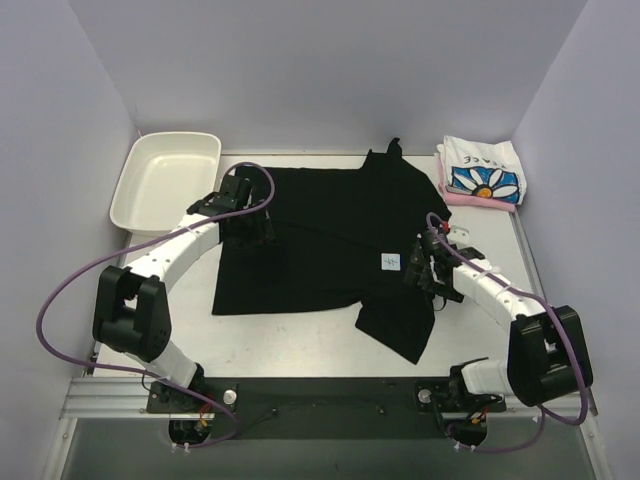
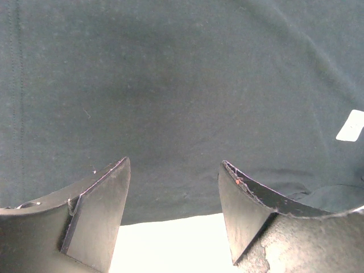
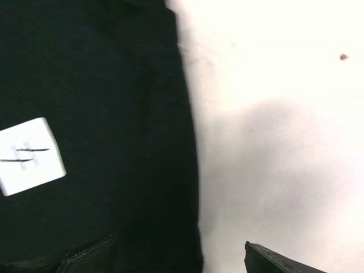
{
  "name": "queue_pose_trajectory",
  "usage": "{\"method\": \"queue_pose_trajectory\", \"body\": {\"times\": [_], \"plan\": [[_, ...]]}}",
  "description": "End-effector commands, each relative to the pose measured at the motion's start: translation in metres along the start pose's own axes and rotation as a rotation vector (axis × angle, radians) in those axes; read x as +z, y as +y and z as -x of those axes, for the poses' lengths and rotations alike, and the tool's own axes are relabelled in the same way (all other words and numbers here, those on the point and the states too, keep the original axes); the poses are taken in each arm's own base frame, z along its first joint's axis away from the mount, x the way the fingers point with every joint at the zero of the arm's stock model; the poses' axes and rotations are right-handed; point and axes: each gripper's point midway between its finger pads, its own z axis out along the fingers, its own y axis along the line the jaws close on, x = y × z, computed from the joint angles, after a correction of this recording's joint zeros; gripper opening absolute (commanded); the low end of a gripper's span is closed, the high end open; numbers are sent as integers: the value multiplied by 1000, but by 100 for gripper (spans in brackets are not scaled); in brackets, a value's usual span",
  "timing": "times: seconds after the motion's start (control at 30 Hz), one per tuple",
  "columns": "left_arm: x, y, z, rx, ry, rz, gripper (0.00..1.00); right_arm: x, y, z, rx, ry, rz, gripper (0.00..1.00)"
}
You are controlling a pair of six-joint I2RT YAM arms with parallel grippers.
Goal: Fold and stack the t-shirts
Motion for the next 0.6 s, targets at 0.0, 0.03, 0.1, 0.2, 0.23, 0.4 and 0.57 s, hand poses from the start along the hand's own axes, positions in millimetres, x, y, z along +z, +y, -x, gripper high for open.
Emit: {"method": "queue_pose_trajectory", "body": {"times": [0.0, 0.03, 0.1, 0.2, 0.23, 0.4, 0.57], "plan": [[-6, -12, 11, 17, -48, -44, 73, 9, -16, -1, 66, -8, -52, 90], [-6, -12, 11, 17, -49, -43, 73, 10, -16, 1, 76, -12, -48, 89], [-5, -11, 10, 20, -45, -38, 73, 12, -20, 2, 93, -11, -60, 88], [-5, -9, 9, 21, -45, -32, 73, 17, -23, 3, 116, 1, -65, 80], [-5, -10, 10, 20, -46, -33, 73, 18, -23, 3, 121, 4, -66, 76], [-5, -10, 11, 20, -46, -31, 73, 28, -17, -2, 131, 49, -57, 39], [-6, -7, 10, 26, -44, -21, 73, 36, -10, -1, 139, 69, -52, 5]]}}
